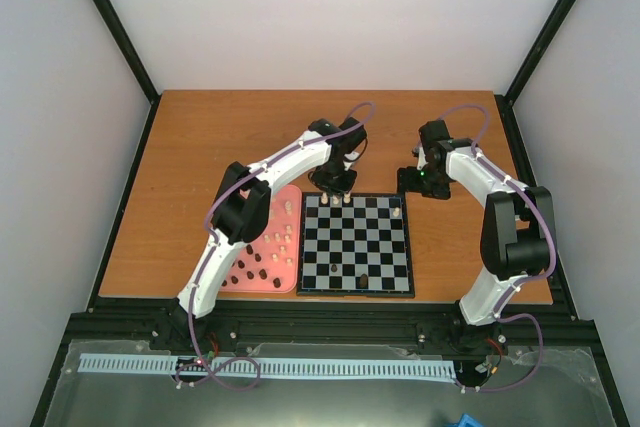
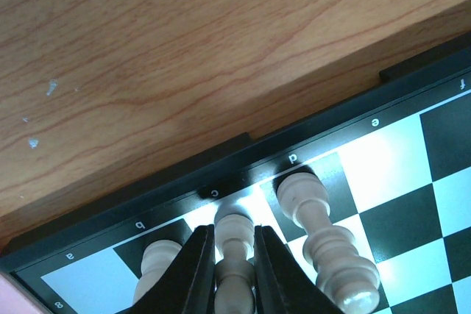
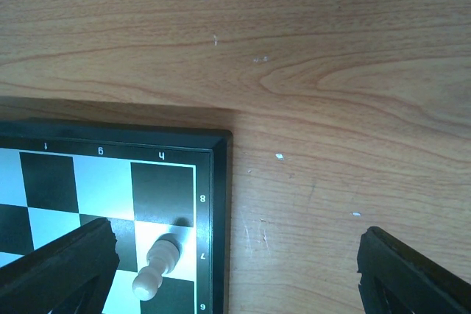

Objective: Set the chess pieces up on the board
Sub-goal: Place the chess piece on the chessboard.

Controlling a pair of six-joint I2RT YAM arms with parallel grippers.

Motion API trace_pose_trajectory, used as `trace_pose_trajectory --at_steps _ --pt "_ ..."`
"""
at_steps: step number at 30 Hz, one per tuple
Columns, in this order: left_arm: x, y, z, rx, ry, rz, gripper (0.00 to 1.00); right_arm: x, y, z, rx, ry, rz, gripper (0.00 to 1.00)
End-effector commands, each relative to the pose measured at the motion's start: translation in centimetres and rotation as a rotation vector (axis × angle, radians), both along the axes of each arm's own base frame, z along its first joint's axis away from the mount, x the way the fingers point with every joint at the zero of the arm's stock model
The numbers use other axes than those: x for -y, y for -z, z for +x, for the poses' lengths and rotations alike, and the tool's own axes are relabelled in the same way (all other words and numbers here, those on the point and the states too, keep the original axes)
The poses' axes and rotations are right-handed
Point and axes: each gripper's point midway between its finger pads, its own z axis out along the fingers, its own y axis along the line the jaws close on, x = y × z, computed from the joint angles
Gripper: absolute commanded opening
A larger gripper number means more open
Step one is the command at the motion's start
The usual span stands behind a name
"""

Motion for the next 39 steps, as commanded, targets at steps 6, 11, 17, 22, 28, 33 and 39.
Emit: trace_pose_trajectory --at_steps 6,11,17,22,28,33,39 --pt "0.8 0.0 0.4 0.023 0.024 0.001 0.13 0.2 -0.6 0.2 0.023 0.008 0.006 0.89" --pt "0.8 0.0 0.4 0.023 0.026 0.002 0.15 0.2 -0.6 0.1 0.023 0.008 0.006 0.89" --pt "0.8 -0.2 0.4 0.023 0.027 -0.003 0.25 0.1 -0.7 0.2 0.025 0.004 0.010 0.89" --pt "1.0 -0.5 0.5 0.032 0.030 -0.011 0.30 0.0 -0.8 0.2 0.028 0.002 0.017 0.89" --pt "1.1 -1.1 1.0 0.053 0.029 -0.015 0.35 0.0 -1.1 0.5 0.037 -0.002 0.018 0.89" --pt "0.8 -1.6 1.7 0.090 0.025 0.005 0.41 -0.1 -1.5 0.8 0.044 -0.006 0.018 0.89" --pt "-0.1 -2.4 3.1 0.126 0.001 0.027 0.47 -0.2 -1.8 1.2 0.052 -0.007 0.019 0.89"
